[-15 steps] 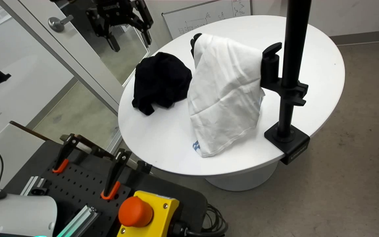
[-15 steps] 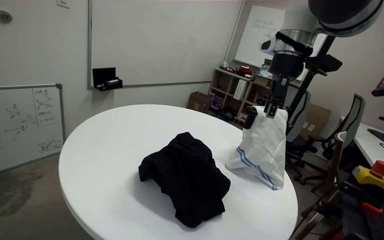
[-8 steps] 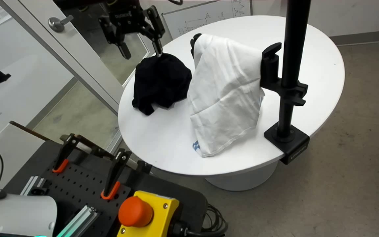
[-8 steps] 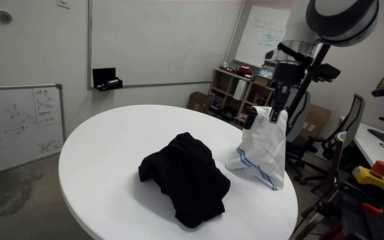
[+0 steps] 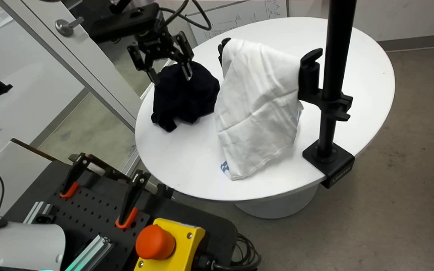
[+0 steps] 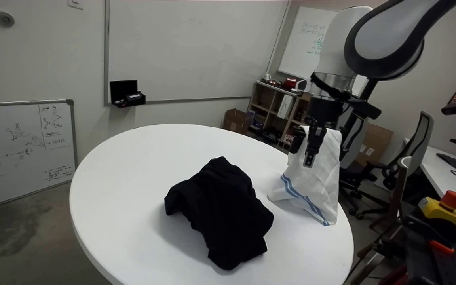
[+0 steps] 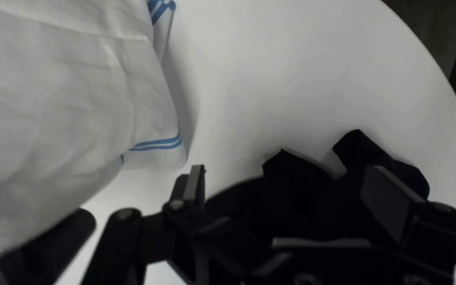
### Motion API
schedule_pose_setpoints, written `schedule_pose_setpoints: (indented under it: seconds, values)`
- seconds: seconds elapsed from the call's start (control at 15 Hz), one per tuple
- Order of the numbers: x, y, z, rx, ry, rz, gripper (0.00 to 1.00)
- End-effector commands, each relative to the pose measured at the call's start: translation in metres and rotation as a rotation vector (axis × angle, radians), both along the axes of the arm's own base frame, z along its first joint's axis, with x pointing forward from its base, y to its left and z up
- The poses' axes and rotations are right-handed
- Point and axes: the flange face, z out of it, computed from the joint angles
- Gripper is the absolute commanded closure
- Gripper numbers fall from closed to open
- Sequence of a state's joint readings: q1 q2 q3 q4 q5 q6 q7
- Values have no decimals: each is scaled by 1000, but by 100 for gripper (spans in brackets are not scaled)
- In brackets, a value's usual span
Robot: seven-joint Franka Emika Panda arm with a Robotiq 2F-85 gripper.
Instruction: Hang the towel on the stand then hang the black t-shirt on the stand
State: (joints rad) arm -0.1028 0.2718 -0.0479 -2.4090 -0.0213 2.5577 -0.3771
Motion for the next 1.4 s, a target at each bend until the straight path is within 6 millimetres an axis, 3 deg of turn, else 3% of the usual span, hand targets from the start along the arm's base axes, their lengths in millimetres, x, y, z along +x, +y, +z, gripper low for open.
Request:
schedule_pose_setpoints:
  seconds: [0.0,0.27,0.53,0.8,1.13,1.2,1.27,1.33]
  values:
    - [23,57,-5,-53,-48,116,0]
    - [40,120,-7,-95,-109,240,0]
    - [56,164,-12,-138,-174,314,0]
    - [75,196,-29,-172,-222,275,0]
    - [91,214,-62,-236,-222,236,0]
    - [93,215,-67,-242,-219,227,3]
    - [95,215,-72,-247,-215,216,24]
    - [97,215,-76,-252,-211,207,27]
